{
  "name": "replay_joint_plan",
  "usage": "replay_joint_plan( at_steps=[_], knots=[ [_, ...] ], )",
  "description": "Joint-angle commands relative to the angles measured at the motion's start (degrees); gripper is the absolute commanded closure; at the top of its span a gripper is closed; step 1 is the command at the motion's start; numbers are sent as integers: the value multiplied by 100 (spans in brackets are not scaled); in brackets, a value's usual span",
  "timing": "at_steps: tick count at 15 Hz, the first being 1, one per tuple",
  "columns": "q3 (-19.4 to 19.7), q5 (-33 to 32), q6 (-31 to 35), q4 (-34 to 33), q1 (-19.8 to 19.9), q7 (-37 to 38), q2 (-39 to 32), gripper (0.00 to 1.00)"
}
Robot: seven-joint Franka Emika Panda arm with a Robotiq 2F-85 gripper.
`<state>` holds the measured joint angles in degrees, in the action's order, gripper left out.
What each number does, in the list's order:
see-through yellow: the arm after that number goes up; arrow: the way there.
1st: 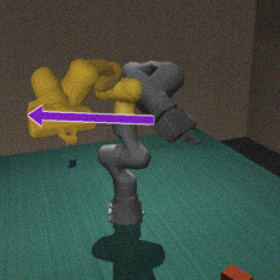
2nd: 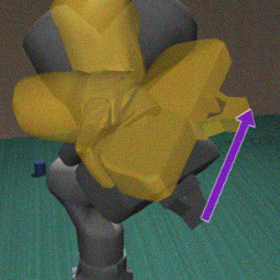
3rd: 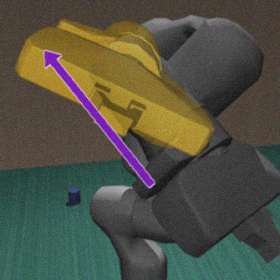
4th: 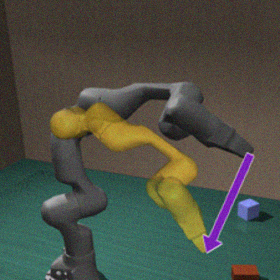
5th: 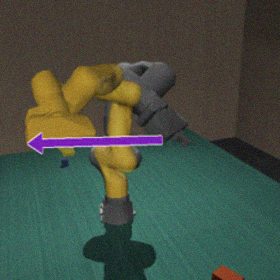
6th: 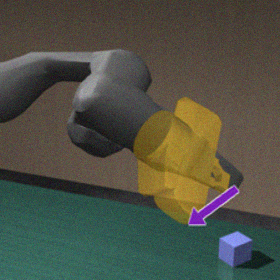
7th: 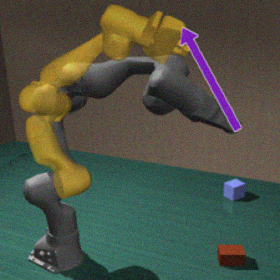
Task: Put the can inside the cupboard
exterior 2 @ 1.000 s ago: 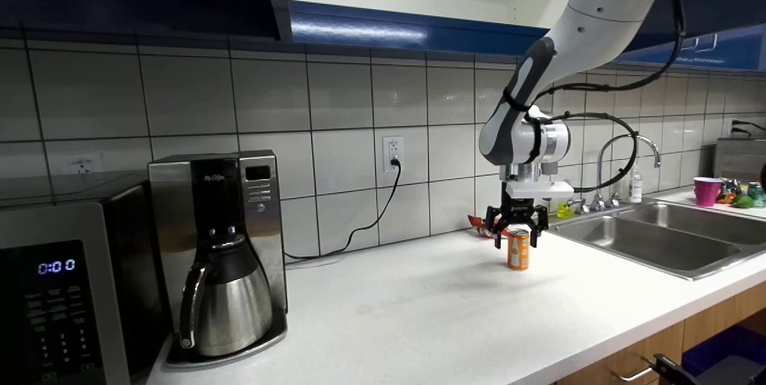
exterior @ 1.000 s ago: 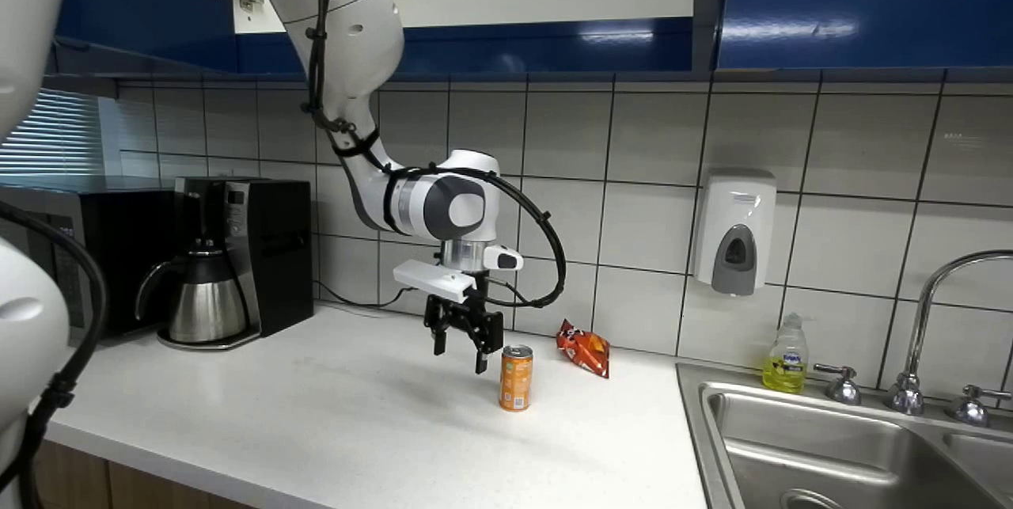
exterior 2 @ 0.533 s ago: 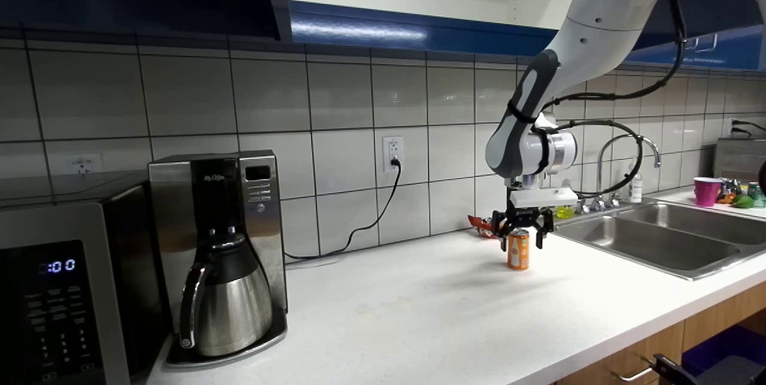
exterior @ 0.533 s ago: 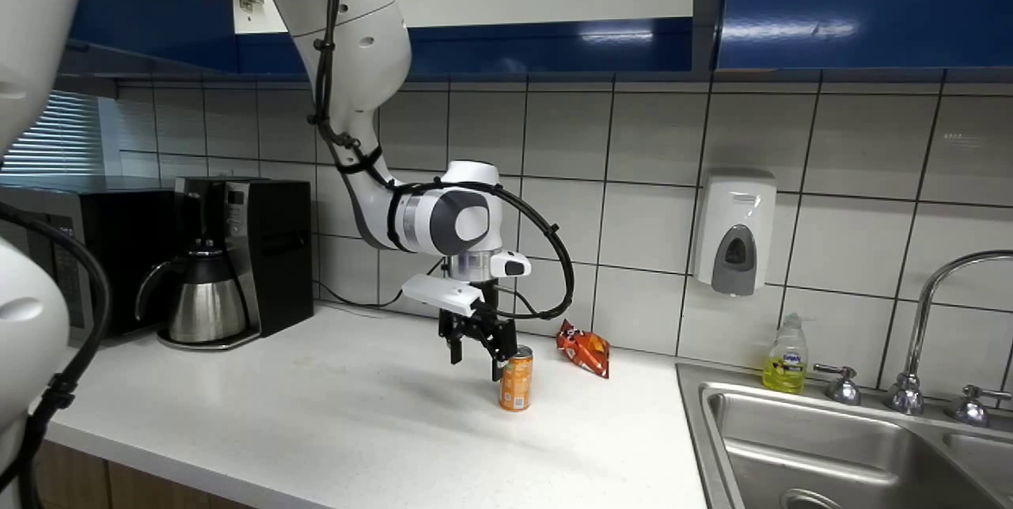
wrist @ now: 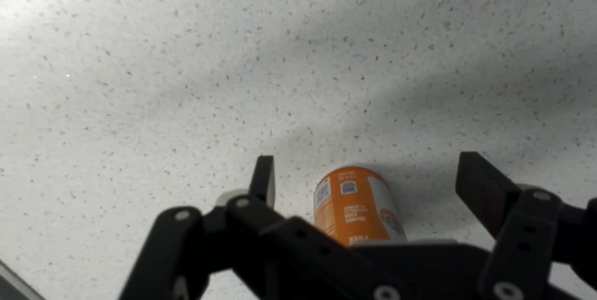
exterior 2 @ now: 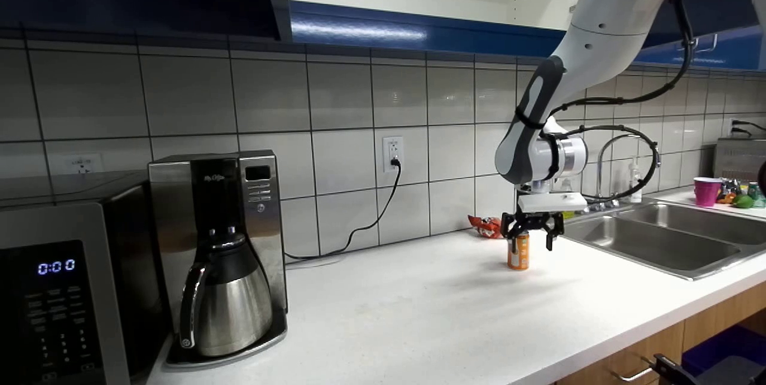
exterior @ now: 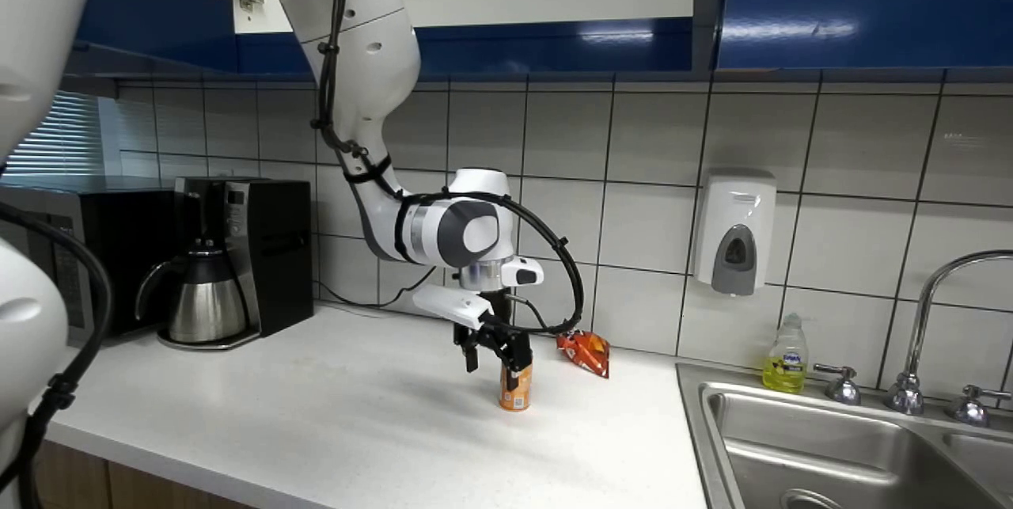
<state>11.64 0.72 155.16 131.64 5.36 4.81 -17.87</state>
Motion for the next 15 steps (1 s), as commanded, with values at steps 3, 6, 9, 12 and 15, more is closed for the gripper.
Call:
replay_joint_plan(
  at_steps=[3, 6, 9, 12, 15],
  knots=[
    [22, -119, 428, -168, 23, 147, -380, 0],
    [162, -259, 789, -194, -114, 300, -539, 0],
    [253, -228, 1205, -175, -190, 424, -624, 0],
    [368, -181, 1622, -166, -303, 552, -729, 0],
    [577, -180, 1953, -185, -526, 671, -865, 0]
  ],
)
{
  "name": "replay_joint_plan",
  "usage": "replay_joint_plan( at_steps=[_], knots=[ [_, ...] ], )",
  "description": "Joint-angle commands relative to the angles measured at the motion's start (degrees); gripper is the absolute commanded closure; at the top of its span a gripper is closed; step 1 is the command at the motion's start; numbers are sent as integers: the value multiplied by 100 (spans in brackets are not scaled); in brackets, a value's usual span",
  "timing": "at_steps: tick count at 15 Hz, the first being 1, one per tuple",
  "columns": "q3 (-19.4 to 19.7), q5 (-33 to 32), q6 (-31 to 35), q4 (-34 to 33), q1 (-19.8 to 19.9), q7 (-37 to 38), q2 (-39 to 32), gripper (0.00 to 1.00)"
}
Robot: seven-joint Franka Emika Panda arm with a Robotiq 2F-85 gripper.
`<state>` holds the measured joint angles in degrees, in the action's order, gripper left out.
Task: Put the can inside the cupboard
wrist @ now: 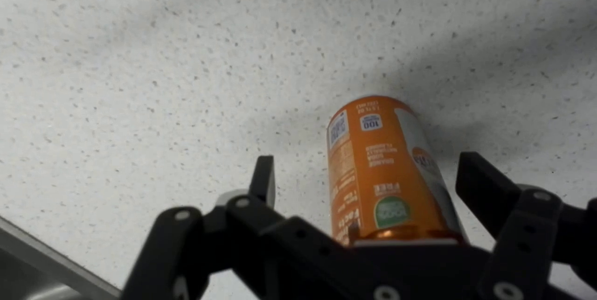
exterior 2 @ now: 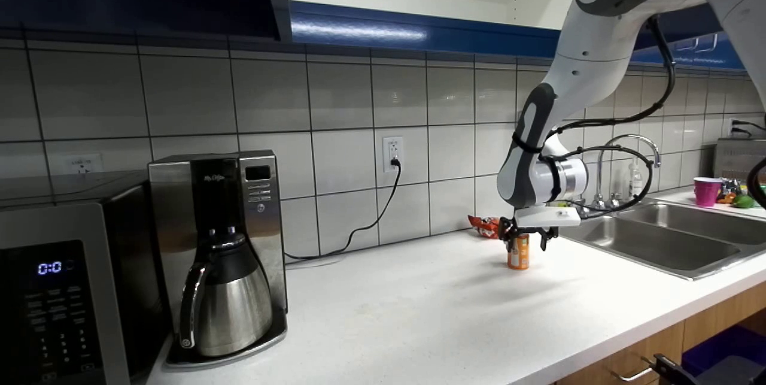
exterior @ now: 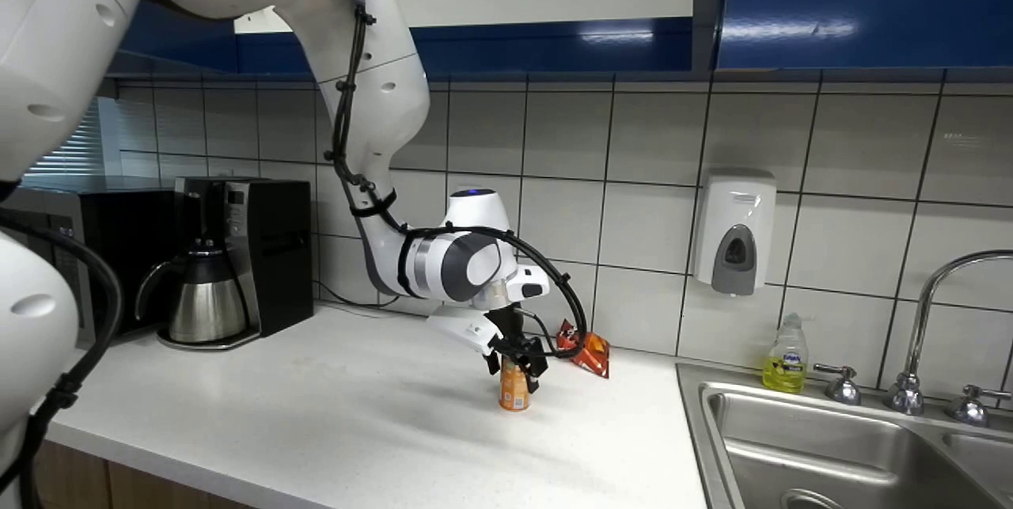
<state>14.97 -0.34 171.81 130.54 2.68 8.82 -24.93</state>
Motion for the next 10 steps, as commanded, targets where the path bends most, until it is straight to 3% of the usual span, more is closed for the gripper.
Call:
replay_joint_plan(
  at_steps=[1, 10],
  knots=[
    [298, -52, 373, -82, -324, 285, -200, 0],
    [726, 101, 725, -95, -909, 391, -425, 0]
  ],
)
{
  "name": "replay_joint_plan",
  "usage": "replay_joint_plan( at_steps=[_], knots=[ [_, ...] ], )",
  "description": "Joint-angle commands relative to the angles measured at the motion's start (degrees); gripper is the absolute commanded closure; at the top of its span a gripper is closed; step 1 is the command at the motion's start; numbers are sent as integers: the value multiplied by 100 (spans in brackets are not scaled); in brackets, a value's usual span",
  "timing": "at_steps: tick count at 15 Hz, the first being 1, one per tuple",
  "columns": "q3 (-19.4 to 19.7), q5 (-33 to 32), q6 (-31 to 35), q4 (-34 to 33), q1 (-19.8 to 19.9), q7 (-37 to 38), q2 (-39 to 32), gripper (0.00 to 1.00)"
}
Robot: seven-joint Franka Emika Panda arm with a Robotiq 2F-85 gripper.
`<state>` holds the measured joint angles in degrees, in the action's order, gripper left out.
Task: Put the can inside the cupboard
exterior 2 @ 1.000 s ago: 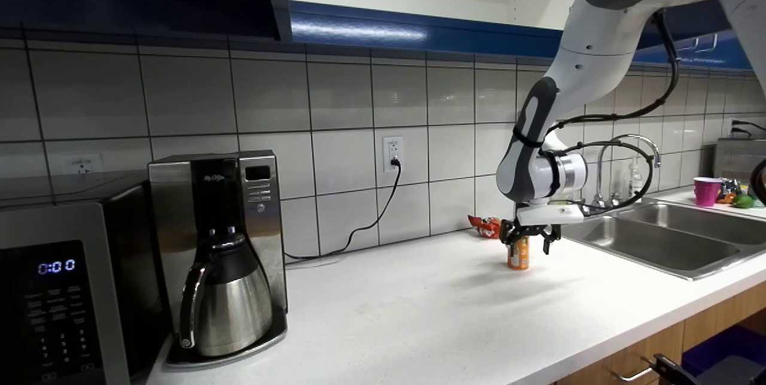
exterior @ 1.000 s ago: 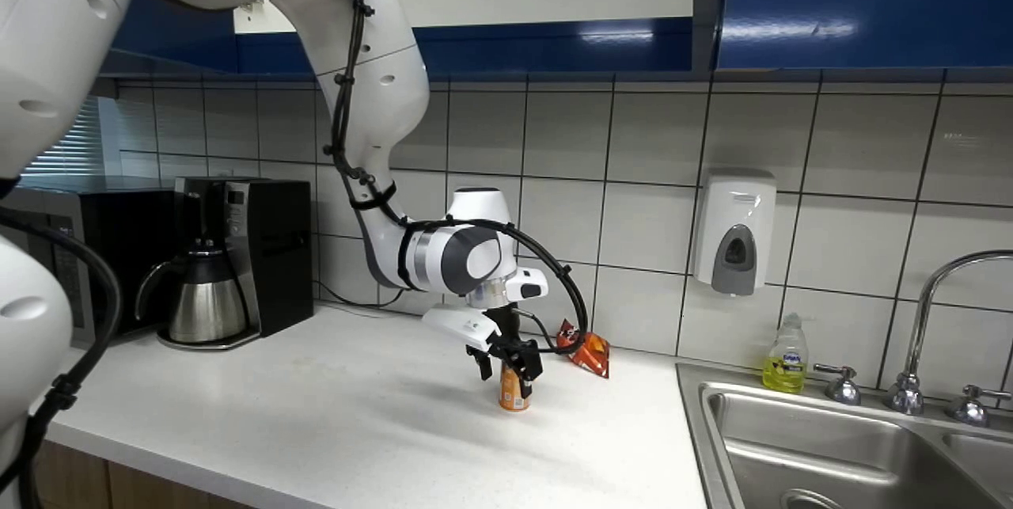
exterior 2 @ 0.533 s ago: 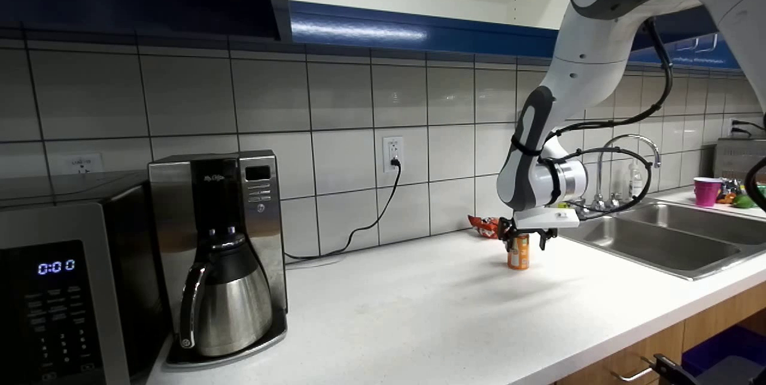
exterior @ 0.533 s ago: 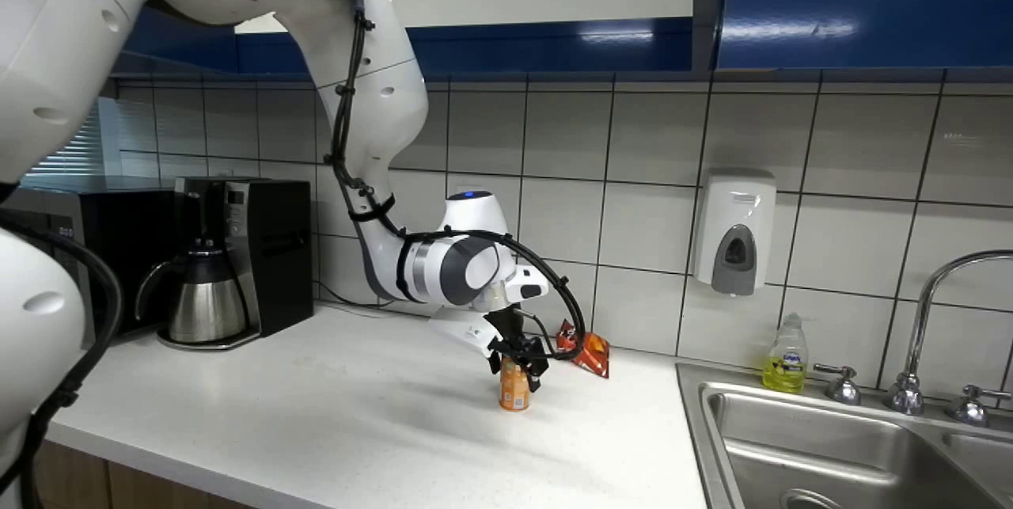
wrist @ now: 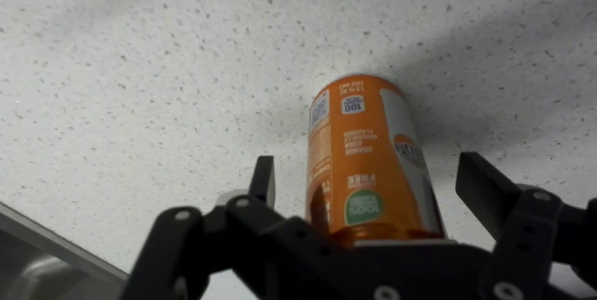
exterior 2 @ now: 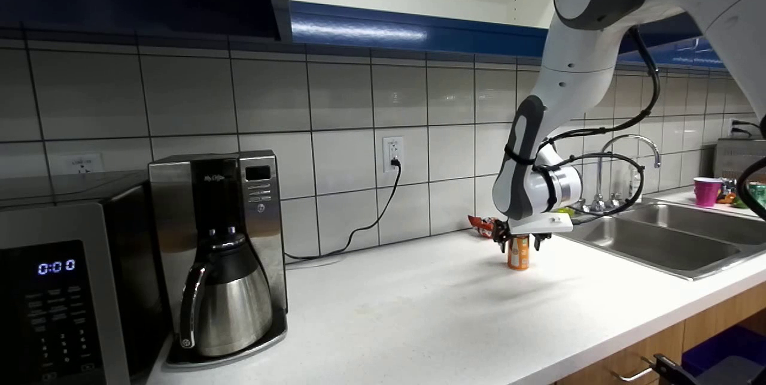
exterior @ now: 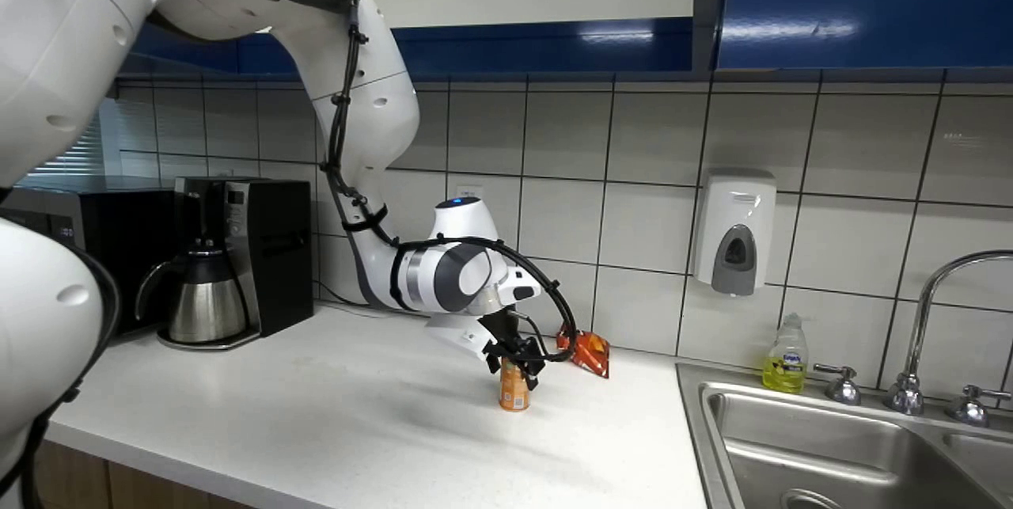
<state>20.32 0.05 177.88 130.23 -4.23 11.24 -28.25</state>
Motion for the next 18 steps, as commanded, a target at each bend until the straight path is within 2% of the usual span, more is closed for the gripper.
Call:
replay_joint_plan(
  at_steps=[1, 8, 16, 17, 18],
  knots=[
    [238, 65, 161, -55, -272, 157, -102, 0],
    [534, 148, 291, -40, -613, 212, -206, 0],
    [480, 229, 279, -7, -625, 178, -215, 0],
    [475, 235, 286, -4, -620, 177, -214, 25],
    [475, 235, 294, -2, -619, 175, -213, 28]
  ],
)
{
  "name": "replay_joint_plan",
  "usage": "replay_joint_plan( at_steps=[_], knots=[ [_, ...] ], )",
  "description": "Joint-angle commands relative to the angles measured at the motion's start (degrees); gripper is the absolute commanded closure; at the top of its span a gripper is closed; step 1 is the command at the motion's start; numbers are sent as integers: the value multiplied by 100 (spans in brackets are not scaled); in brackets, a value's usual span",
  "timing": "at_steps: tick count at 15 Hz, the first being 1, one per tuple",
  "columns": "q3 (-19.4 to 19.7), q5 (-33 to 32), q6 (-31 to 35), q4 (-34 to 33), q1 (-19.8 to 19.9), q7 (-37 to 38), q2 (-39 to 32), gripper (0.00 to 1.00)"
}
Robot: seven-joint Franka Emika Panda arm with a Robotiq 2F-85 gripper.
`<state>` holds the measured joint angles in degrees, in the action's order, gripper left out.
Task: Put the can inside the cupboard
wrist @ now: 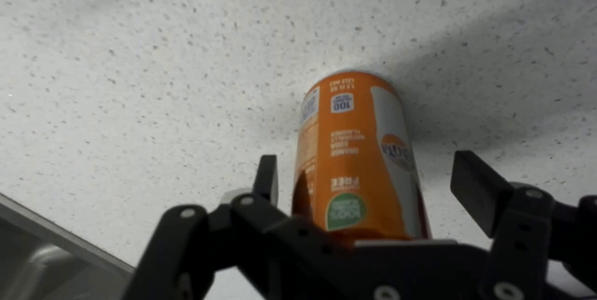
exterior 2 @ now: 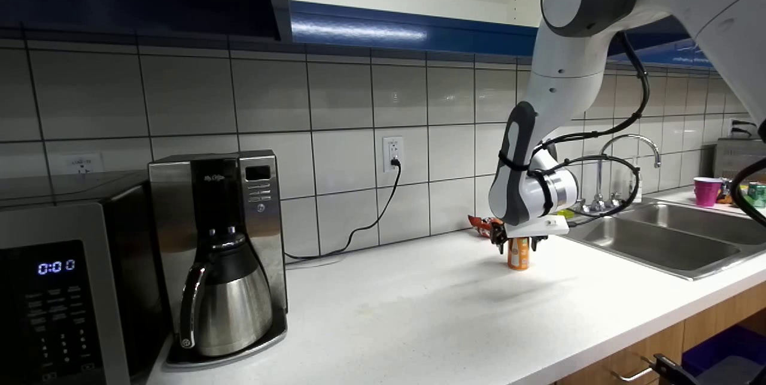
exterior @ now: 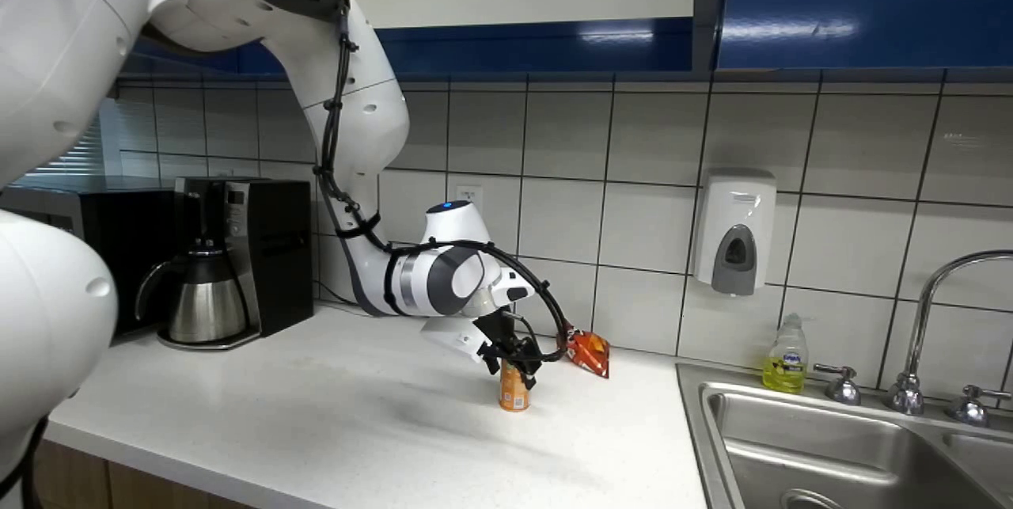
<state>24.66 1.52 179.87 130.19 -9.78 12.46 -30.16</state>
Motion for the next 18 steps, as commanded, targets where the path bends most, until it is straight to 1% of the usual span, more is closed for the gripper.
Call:
replay_joint_plan(
  at_steps=[1, 3, 4, 5, 9, 13, 18],
  knots=[
    [46, 90, 94, 3, -65, 54, -19, 35],
    [43, 104, 102, 6, -60, 55, -10, 53],
    [39, 115, 110, 6, -59, 53, -8, 60],
    [46, 129, 124, 14, -67, 59, -6, 62],
    [45, 144, 108, 35, -75, 44, 32, 62],
    [81, 99, -107, 135, -154, -8, 359, 62],
    [262, -63, -601, 260, -481, 35, 921, 62]
  ],
)
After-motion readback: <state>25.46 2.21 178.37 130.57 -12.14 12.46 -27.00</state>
